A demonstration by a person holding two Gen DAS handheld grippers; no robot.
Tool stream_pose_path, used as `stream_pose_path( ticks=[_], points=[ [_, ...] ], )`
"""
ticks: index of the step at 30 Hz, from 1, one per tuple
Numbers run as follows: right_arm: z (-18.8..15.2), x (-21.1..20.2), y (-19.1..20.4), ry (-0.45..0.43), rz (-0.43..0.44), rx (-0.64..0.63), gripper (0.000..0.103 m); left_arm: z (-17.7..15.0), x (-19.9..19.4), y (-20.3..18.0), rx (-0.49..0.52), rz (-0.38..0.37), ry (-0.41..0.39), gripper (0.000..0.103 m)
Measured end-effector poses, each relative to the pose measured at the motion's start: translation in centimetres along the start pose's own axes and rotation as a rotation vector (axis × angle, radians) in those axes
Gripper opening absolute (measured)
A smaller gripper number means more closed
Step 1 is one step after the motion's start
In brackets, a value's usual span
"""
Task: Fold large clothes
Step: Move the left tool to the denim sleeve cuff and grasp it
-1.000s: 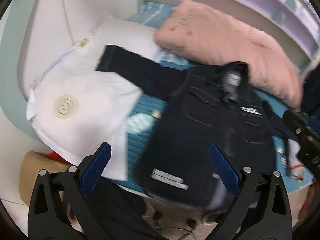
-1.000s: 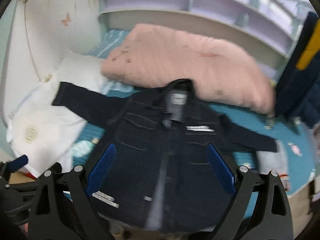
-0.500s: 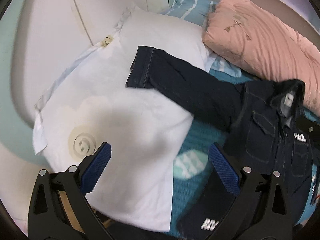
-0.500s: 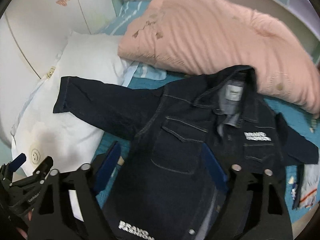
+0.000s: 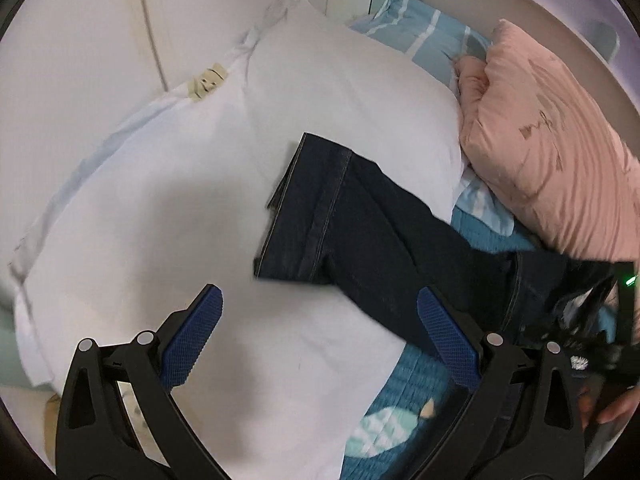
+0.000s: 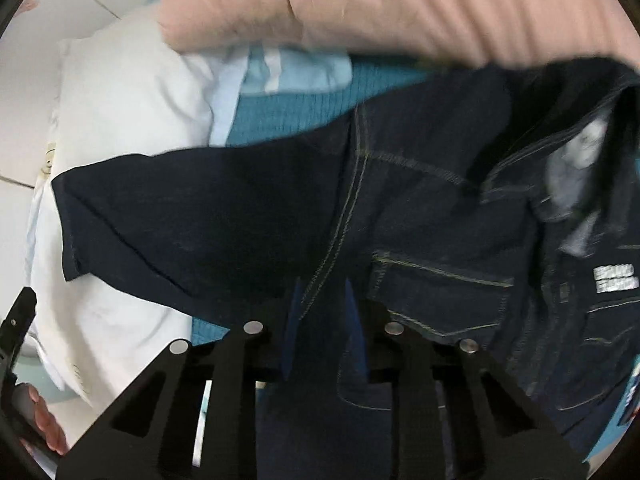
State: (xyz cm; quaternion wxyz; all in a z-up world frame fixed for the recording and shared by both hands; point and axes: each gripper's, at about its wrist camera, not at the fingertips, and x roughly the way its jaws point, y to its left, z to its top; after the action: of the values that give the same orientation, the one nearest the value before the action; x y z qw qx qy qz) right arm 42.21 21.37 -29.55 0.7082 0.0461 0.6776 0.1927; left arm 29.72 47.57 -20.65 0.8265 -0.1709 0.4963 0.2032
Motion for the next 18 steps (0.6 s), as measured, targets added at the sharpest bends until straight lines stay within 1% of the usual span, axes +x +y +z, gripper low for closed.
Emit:
stream_pose_path(
  ticks=[1, 2, 3, 6, 8, 11, 13, 18],
  points=[
    [0.3, 0.8, -0.1, 0.018, 0.002, 0.01, 0.016, 0.3, 0.3, 0.2, -0.002, -0.003, 0.008, 0.098],
    [0.5, 1.2, -0.1, 0.017, -0.005, 0.009, 0.015, 0.9, 0.8, 0.4, -0.004, -0.005, 0.013, 0.098],
    [0.7, 1.6, 0.0, 0.017, -0.006, 0.007, 0.012, 1.3, 1.0, 0.7, -0.004, -0.008, 0.011, 0.098],
    [1.3, 3.9, -0.1, 0.065, 0.02, 0.02, 0.005, 2.5, 2.0, 1.6, -0.016, -0.038, 0.027, 0.098],
    [1.6, 5.5, -0.1, 0.08, 0.004, 0.012, 0.001, 3.3, 2.9, 2.3, -0.042, -0.06, 0.05, 0.098],
    [1.8, 7.9, -0.7, 0.112, -0.015, 0.042, 0.0, 4.5, 4.1, 3.1, -0.071, -0.094, 0.073, 0.098],
    [2.0, 8.6, -0.7, 0.119, -0.026, 0.028, 0.0, 5.1, 4.9, 3.5, -0.093, -0.122, 0.09, 0.098],
    [2.3, 9.0, -0.5, 0.137, -0.031, -0.008, 0.0, 6.1, 7.6, 3.6, -0.178, -0.247, 0.157, 0.098]
  ],
)
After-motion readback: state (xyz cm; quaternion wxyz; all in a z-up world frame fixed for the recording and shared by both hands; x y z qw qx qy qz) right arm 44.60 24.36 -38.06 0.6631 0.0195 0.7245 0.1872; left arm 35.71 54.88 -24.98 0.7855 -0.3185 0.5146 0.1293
